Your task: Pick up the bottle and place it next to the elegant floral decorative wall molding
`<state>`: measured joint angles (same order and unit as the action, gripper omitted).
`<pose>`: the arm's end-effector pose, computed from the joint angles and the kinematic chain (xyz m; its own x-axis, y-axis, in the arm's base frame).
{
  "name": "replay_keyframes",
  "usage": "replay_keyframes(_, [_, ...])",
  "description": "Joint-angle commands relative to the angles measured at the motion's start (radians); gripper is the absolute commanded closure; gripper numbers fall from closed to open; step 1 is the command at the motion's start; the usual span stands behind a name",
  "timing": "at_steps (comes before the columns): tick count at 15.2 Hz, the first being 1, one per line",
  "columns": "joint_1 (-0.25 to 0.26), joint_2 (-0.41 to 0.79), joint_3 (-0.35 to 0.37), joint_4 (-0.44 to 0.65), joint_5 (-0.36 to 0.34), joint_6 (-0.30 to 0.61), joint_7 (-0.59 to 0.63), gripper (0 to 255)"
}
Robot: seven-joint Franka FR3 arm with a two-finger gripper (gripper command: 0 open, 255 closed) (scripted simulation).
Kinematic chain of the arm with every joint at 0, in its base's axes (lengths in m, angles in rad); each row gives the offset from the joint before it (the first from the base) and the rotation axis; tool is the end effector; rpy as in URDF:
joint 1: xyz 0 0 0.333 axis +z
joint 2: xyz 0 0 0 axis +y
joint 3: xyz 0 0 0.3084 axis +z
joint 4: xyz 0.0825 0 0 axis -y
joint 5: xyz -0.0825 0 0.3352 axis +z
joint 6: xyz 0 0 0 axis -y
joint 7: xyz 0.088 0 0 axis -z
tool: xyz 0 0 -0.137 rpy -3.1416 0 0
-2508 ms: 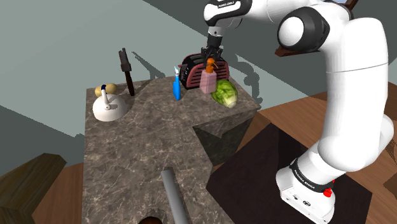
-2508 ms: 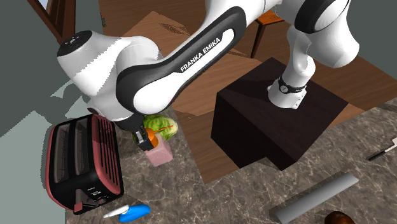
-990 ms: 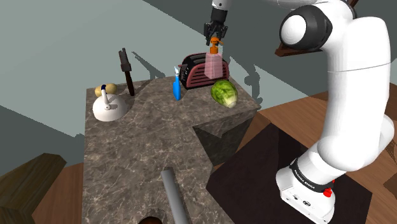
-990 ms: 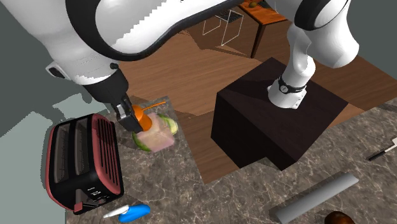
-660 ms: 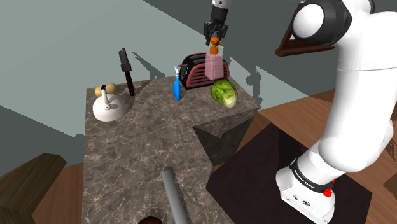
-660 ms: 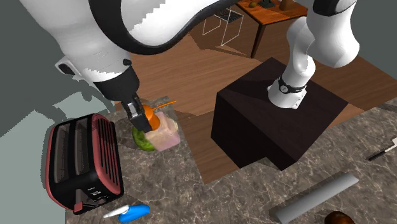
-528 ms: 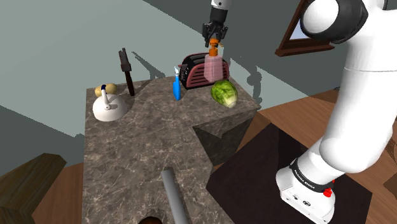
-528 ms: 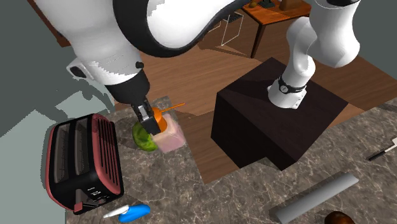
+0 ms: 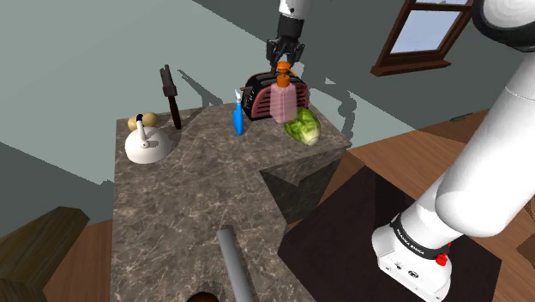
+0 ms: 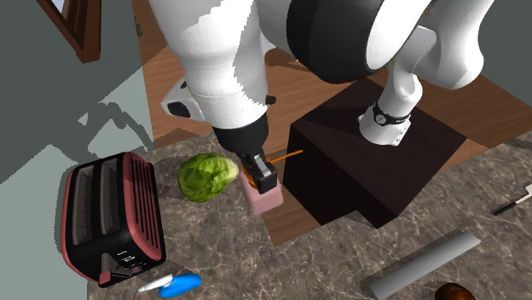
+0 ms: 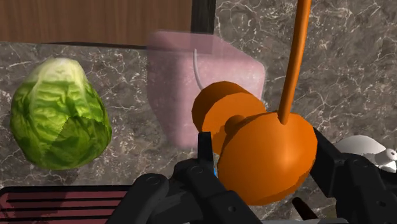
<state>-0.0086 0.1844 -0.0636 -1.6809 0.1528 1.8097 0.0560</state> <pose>0.5628 -0.0215 0.4623 0.9846 -0.1624 -0.0648 -0.1697 -0.9768 -0.1307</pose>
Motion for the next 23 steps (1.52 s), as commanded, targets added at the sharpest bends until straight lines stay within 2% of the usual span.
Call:
replay_keyframes(1, [0.020, -0.065, 0.012, -0.091, -0.003, 0.031, 0.029, 255])
replay_keyframes(12, [0.129, -0.319, 0.121, -0.402, 0.010, 0.118, 0.232, 255])
replay_keyframes(23, [0.244, -0.480, 0.271, -0.569, 0.070, 0.163, 0.461, 255])
